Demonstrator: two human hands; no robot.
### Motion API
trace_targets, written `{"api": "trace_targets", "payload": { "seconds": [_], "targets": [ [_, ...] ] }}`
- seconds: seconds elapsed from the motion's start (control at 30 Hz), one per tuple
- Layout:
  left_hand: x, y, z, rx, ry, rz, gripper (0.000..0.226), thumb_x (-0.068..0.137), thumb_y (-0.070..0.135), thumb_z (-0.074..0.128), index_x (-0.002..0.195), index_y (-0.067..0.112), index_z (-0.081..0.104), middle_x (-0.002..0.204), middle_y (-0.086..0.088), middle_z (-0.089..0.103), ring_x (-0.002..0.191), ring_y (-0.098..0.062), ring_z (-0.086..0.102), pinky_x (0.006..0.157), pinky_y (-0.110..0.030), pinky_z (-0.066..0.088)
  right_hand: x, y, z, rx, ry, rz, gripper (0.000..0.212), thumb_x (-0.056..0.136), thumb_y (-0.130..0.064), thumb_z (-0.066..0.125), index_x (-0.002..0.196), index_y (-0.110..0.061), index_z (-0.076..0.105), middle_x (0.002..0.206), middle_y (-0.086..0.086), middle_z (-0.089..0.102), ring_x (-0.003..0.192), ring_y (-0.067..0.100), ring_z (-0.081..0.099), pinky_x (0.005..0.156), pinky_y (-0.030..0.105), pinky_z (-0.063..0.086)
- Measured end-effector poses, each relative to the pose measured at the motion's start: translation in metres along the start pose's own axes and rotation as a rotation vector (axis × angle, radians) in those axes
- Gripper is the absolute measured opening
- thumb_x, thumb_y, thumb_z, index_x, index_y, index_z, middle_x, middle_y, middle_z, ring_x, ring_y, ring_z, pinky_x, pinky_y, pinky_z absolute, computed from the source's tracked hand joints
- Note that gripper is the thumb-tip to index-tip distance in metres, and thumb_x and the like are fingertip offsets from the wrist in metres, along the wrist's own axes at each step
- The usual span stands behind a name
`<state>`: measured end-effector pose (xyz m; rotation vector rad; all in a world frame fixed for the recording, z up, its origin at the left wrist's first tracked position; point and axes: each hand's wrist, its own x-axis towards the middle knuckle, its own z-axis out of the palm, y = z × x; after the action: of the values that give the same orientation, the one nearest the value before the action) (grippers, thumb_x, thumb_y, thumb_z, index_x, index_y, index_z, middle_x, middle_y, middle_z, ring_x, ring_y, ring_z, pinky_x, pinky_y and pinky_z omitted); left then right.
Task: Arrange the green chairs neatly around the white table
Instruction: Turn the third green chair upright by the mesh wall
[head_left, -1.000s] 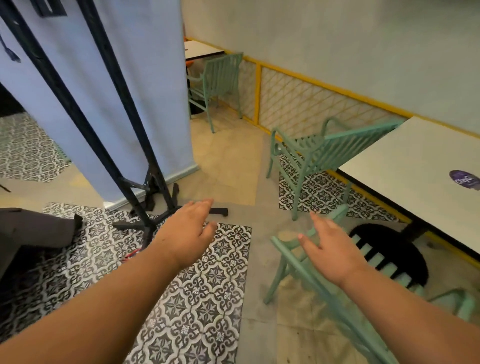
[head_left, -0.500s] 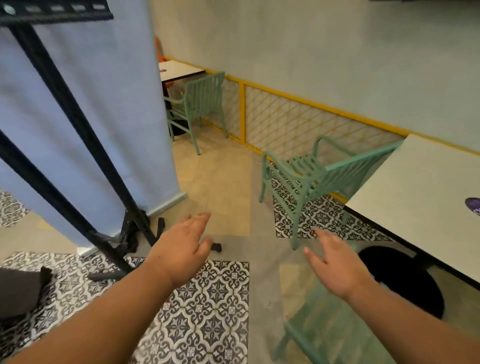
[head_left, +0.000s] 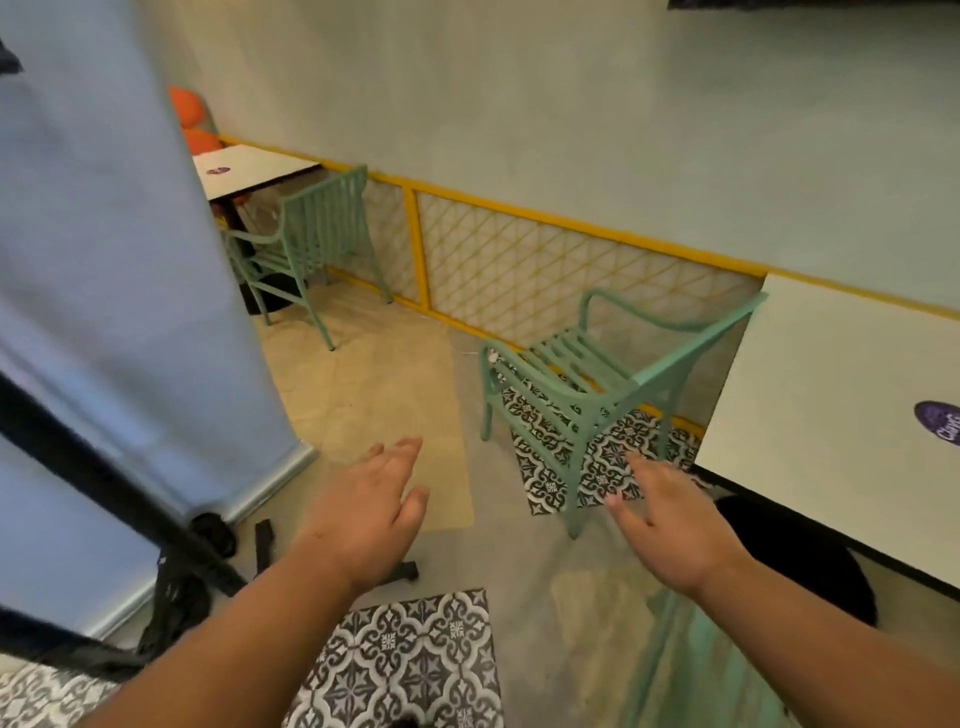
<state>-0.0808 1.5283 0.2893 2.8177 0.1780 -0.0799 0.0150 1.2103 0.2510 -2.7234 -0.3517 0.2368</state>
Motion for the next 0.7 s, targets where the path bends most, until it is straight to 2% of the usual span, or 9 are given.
{"api": "trace_targets", "payload": {
  "seconds": [0.07, 0.2, 0.3, 0.4, 0.47, 0.7],
  "targets": [
    [0.030, -0.019, -0.002, 0.024, -0.031, 0.046, 0.064, 0.104, 0.050, 0.024, 0.163, 0.026, 0.012, 0.169, 0.006, 0.019, 0.156, -0.016, 0.013, 0.126, -0.035, 0.015, 0.019, -0.011, 0.006, 0.003, 0.015, 0.038, 0.071, 0.100, -0.057, 0.044, 0.158, -0.019, 0.029, 0.158, 0.006, 0.042, 0.146, 0.023, 0.036, 0.121, 0.039, 0.029],
    [0.096, -0.056, -0.018, 0.057, -0.072, 0.133, 0.064, 0.104, 0.047, 0.022, 0.163, 0.022, 0.012, 0.169, 0.003, 0.017, 0.156, -0.019, 0.012, 0.119, -0.021, 0.003, 0.062, -0.046, 0.016, 0.048, 0.080, 0.108, 0.072, 0.101, -0.056, 0.045, 0.159, -0.018, 0.028, 0.160, 0.006, 0.039, 0.148, 0.023, 0.034, 0.122, 0.038, 0.027],
    [0.142, -0.075, -0.029, 0.068, -0.104, 0.166, 0.060, 0.108, 0.041, 0.030, 0.163, 0.023, 0.013, 0.169, 0.003, 0.018, 0.156, -0.019, 0.012, 0.123, -0.027, 0.009, 0.092, -0.073, 0.021, 0.093, 0.109, 0.133, 0.071, 0.101, -0.054, 0.045, 0.160, -0.018, 0.026, 0.160, 0.005, 0.038, 0.148, 0.020, 0.033, 0.121, 0.035, 0.026],
    [0.188, -0.078, -0.037, 0.088, -0.141, 0.209, 0.069, 0.099, 0.050, 0.018, 0.163, 0.023, 0.015, 0.169, 0.004, 0.020, 0.156, -0.018, 0.014, 0.124, -0.029, 0.011, 0.116, -0.086, 0.021, 0.127, 0.110, 0.149, 0.071, 0.101, -0.054, 0.045, 0.160, -0.020, 0.025, 0.161, 0.003, 0.036, 0.150, 0.018, 0.028, 0.123, 0.033, 0.021],
    [0.220, -0.076, -0.037, 0.086, -0.138, 0.237, 0.077, 0.091, 0.051, 0.015, 0.162, 0.023, 0.018, 0.168, 0.004, 0.022, 0.155, -0.019, 0.017, 0.123, -0.029, 0.012, 0.135, -0.082, 0.018, 0.125, 0.115, 0.162, 0.072, 0.101, -0.056, 0.044, 0.160, -0.021, 0.025, 0.162, 0.002, 0.035, 0.153, 0.018, 0.024, 0.125, 0.035, 0.020],
    [0.341, -0.045, -0.019, 0.050, -0.112, 0.270, 0.076, 0.091, 0.050, 0.017, 0.161, 0.022, 0.022, 0.167, 0.003, 0.027, 0.154, -0.019, 0.020, 0.124, -0.030, 0.013, 0.236, -0.036, -0.006, 0.104, 0.152, 0.170, 0.072, 0.099, -0.058, 0.044, 0.158, -0.020, 0.029, 0.159, 0.002, 0.041, 0.151, 0.019, 0.028, 0.124, 0.041, 0.026]
  ]
}}
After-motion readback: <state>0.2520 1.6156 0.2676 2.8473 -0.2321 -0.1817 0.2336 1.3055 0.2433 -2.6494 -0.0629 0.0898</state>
